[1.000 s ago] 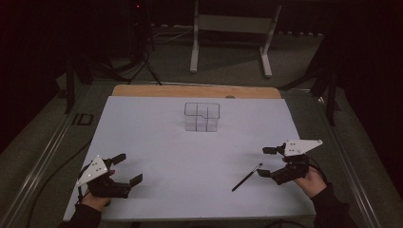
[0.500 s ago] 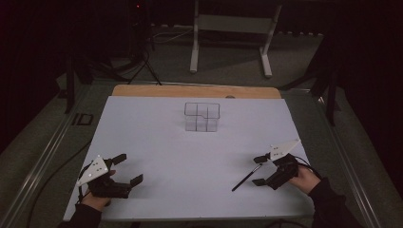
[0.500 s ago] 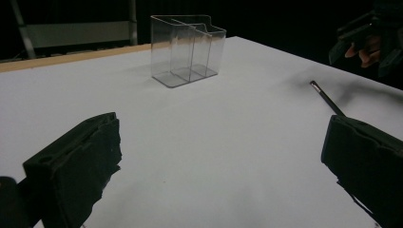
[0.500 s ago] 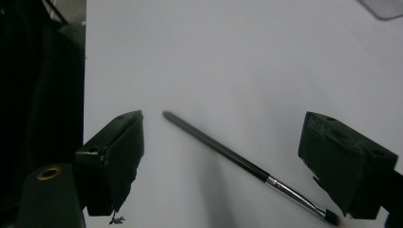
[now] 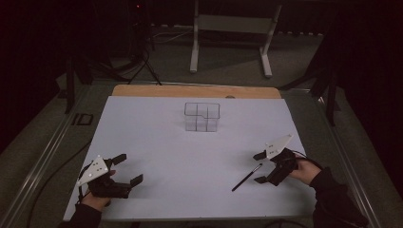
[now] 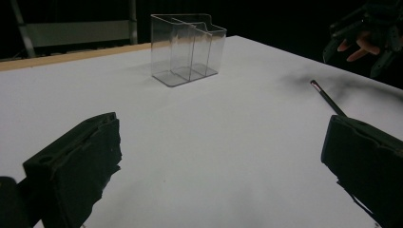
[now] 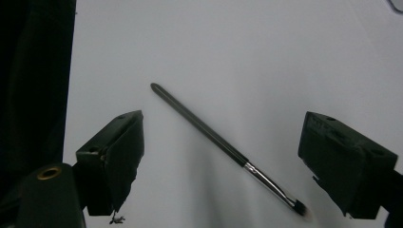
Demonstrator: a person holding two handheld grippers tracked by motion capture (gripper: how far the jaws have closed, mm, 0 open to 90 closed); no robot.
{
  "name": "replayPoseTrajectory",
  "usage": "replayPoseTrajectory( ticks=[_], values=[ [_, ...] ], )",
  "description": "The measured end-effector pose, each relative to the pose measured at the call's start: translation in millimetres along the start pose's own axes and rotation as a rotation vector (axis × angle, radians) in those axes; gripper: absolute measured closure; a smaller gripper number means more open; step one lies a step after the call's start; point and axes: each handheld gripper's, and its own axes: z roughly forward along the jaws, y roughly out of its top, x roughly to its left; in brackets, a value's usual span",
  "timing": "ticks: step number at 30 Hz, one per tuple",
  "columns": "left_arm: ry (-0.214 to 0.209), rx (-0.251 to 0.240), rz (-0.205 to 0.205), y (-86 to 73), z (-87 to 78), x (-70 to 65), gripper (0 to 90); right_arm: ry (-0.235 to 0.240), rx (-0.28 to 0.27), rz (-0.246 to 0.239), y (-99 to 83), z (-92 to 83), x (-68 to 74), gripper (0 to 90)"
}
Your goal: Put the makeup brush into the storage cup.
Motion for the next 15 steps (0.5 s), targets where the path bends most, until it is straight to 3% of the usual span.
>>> replayPoseTrajectory(
  ticks=[4, 11, 15],
  values=[
    [-0.002, 0.0, 0.0, 0.1, -0.2, -0.1, 0.7, 0.024, 0.049, -0.006, 3.9, -1.1, -3.2, 15.6],
    [0.006, 0.0, 0.005, 0.1, -0.2, -0.1, 0.7, 0.015, 0.166, -0.005, 12.3, -1.8, -12.0, 15.6],
    [0.006, 0.001, 0.001, -0.2, 0.0, -0.1, 0.7, 0.03, 0.209, -0.032, 17.4, -0.6, -14.0, 15.6]
  ],
)
